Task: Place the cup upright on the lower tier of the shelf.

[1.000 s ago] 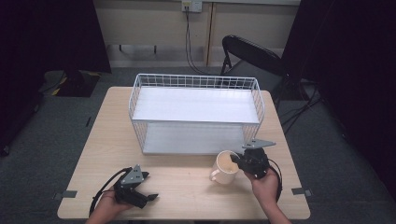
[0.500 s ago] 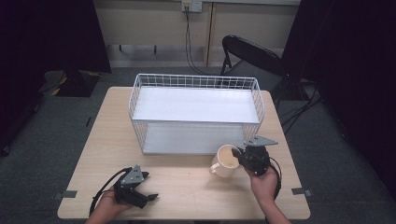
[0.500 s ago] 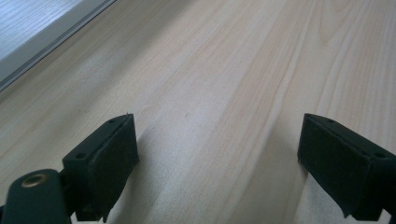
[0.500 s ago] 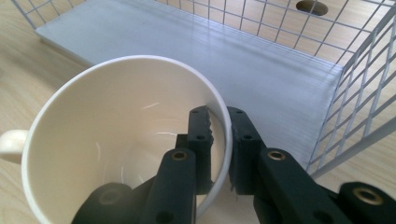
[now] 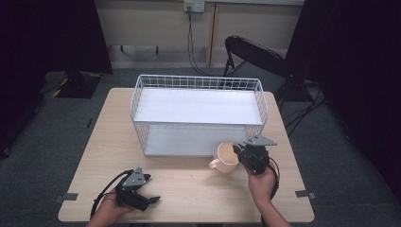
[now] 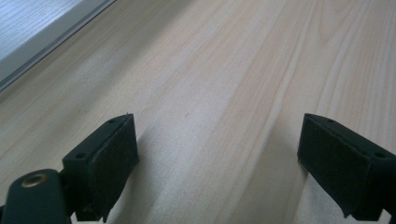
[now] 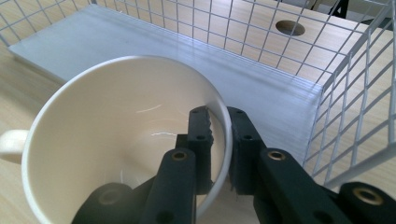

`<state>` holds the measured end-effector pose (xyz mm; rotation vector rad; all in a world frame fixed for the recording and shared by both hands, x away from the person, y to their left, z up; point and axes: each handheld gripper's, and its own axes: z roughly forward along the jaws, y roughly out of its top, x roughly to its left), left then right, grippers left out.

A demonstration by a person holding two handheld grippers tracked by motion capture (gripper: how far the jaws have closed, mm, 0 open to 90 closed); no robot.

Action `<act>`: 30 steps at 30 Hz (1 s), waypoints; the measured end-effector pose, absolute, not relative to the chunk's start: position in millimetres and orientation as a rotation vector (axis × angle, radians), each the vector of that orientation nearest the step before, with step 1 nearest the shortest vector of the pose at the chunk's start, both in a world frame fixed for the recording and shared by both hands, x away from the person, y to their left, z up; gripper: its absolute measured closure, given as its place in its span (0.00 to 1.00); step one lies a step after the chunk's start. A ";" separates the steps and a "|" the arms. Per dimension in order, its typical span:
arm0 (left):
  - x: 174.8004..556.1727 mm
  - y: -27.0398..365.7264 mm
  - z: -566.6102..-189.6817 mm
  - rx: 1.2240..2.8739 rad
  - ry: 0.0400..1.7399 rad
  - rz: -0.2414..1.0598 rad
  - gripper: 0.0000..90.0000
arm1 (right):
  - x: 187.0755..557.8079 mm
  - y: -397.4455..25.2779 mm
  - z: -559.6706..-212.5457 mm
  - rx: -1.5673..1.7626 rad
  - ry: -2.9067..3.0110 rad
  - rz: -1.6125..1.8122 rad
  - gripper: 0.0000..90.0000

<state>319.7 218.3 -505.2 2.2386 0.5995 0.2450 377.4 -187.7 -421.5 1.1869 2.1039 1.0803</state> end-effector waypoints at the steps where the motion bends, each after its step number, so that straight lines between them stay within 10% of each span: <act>1: 319.7 218.3 -505.2 2.238 0.600 0.245 0.13 | 378.0 -187.0 -421.8 1.189 2.101 1.078 0.91; 30: 319.8 218.4 -505.1 2.239 0.599 0.245 0.13 | 391.4 -175.3 -418.2 1.202 2.011 1.044 0.91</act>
